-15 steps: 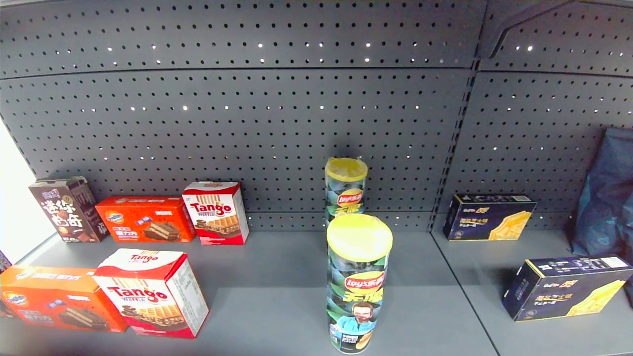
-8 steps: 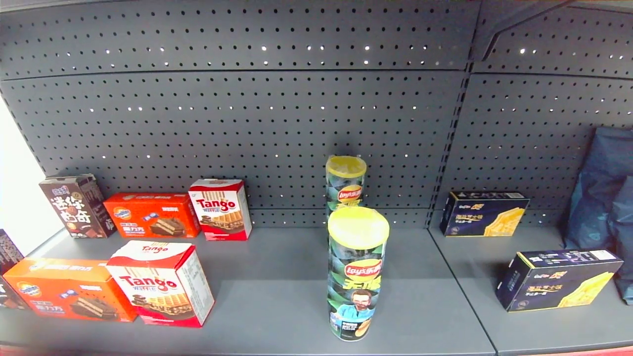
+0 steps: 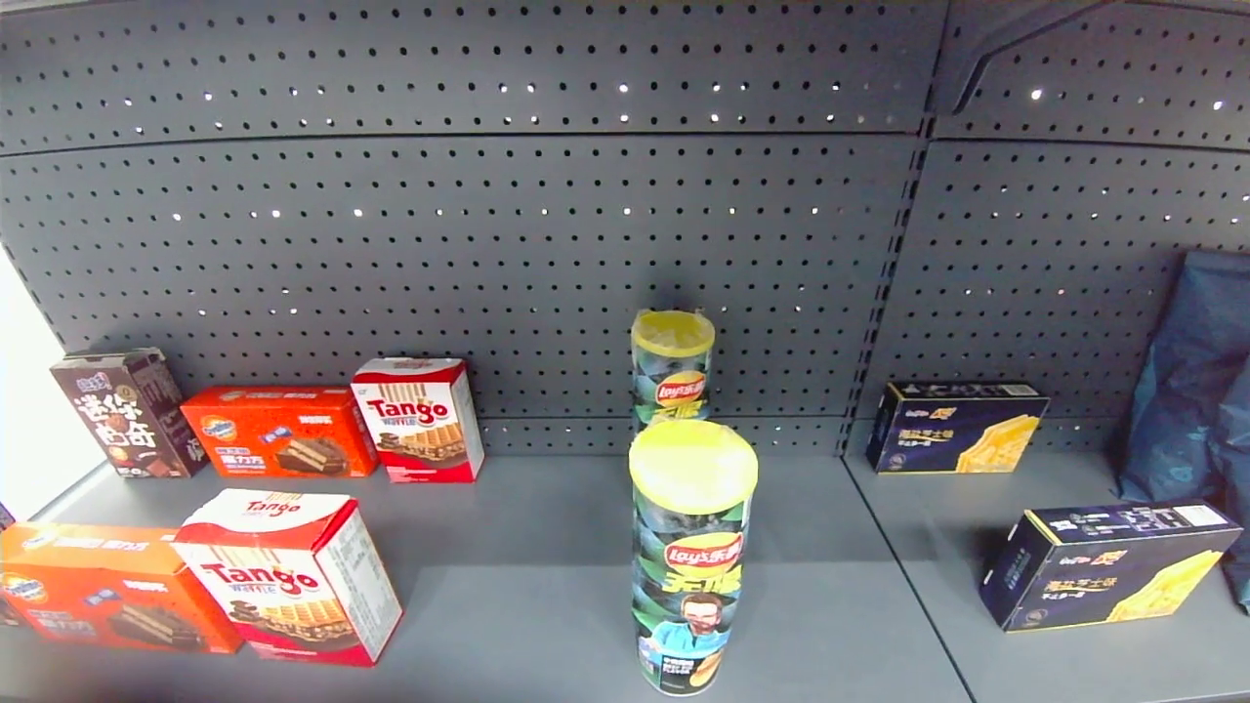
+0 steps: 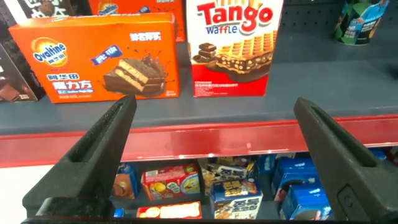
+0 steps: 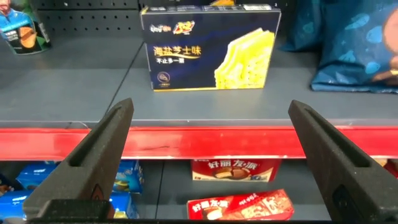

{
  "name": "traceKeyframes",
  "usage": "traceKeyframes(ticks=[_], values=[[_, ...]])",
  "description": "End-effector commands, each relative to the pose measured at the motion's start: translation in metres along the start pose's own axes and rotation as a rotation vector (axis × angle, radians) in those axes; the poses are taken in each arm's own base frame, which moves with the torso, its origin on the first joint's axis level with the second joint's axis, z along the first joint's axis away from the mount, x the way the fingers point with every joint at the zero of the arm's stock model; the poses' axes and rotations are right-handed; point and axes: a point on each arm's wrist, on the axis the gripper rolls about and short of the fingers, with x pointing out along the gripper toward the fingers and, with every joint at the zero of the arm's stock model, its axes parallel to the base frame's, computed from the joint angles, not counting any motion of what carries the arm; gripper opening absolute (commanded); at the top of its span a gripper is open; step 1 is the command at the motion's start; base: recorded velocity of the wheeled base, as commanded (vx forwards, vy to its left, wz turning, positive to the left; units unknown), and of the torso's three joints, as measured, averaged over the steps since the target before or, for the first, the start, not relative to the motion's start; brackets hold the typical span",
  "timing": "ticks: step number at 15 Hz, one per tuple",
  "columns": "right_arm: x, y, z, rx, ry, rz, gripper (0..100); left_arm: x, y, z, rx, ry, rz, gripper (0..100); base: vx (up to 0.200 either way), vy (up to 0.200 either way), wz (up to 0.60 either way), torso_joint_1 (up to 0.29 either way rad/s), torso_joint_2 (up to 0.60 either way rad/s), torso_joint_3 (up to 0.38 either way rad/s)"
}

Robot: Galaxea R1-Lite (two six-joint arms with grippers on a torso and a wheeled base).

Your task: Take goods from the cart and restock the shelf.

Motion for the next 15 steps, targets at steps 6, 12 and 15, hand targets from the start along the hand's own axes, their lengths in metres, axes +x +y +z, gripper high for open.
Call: traceKeyframes(ticks=[6,12,15], values=[[0.0000,0.0000,0.0002,0.000,-0.002,0.000,100,0.0000,0.0000,0.0000,0.000,-0.001,0.001,100,0.000,0.000,0.00,0.000,0.00,0.000],[0.0000,0.0000,0.0000,0.000,-0.001,0.000,100,0.0000,-0.0001,0.0000,0.000,-0.001,-0.001,100,0.000,0.000,0.00,0.000,0.00,0.000],[0.0000,0.0000,0.0000,0.002,-0.001,0.000,100,0.0000,-0.0001,0.0000,0.000,-0.001,-0.001,100,0.000,0.000,0.00,0.000,0.00,0.000]])
